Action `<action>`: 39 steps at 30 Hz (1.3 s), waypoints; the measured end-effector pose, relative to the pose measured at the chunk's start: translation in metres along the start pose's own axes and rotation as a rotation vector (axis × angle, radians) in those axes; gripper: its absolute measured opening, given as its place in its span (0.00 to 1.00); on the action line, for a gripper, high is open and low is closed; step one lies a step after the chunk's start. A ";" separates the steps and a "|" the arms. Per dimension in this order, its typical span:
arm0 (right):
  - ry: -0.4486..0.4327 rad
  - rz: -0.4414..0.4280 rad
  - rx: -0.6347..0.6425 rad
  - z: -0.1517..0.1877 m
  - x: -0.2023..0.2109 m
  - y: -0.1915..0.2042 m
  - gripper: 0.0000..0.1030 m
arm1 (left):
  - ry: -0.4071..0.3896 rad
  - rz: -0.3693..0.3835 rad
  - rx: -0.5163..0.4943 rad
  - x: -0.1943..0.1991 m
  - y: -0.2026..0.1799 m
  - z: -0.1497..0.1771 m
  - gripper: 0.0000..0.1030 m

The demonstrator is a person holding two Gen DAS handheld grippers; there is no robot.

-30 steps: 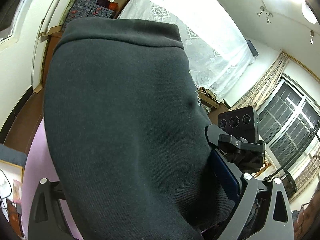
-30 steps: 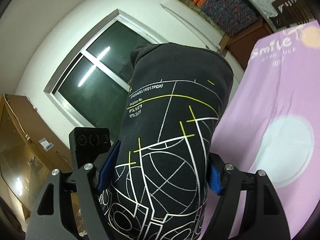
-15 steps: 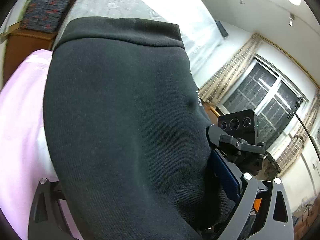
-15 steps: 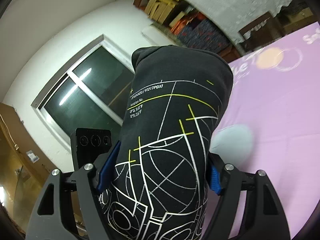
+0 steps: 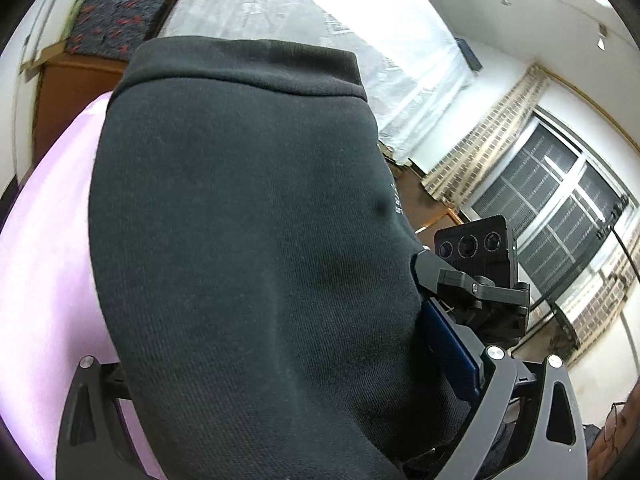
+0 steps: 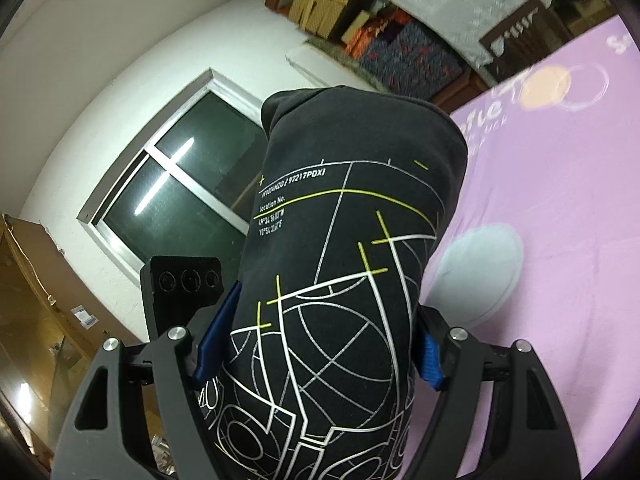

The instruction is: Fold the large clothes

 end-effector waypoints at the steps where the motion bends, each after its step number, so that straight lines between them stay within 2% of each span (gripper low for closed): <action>1: 0.016 0.002 -0.006 0.004 -0.008 -0.002 0.71 | 0.005 0.005 0.013 0.001 0.008 0.004 0.96; 5: 0.034 0.026 -0.017 0.010 -0.014 -0.012 0.71 | 0.027 0.040 0.027 -0.015 0.012 0.012 0.96; 12: 0.011 0.104 -0.056 0.011 0.010 -0.054 0.71 | 0.100 0.084 0.060 -0.070 0.020 0.023 0.96; 16: 0.035 0.167 -0.123 0.023 0.011 -0.100 0.71 | 0.193 0.077 0.140 -0.111 0.046 0.045 0.96; 19: 0.083 0.276 -0.182 0.043 0.011 -0.149 0.71 | 0.282 0.030 0.165 -0.138 0.068 0.069 0.97; 22: 0.107 0.279 -0.195 0.052 0.013 -0.162 0.72 | 0.276 -0.019 0.114 -0.137 0.064 0.069 0.97; 28: 0.107 0.345 -0.182 0.052 0.017 -0.163 0.82 | 0.261 -0.021 0.162 -0.131 0.066 0.068 0.97; 30: 0.090 0.371 -0.166 0.049 0.021 -0.154 0.83 | 0.229 -0.058 0.162 -0.119 0.065 0.067 0.97; 33: 0.038 0.446 -0.095 0.044 0.045 -0.139 0.85 | 0.169 -0.155 0.111 -0.094 0.055 0.064 0.96; 39: -0.016 0.550 0.019 0.055 0.071 -0.093 0.88 | 0.040 -0.384 -0.076 -0.052 0.006 0.061 0.96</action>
Point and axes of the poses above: each gripper's, at about its wrist camera, not at the fingertips, and x roughly against the way its jaws point, y to its left, z to its underside, the point moved 10 cm from there along -x, roughly the way its jaws point, and after that the axes turned 1 degree about -x, right-handed, at the moved point
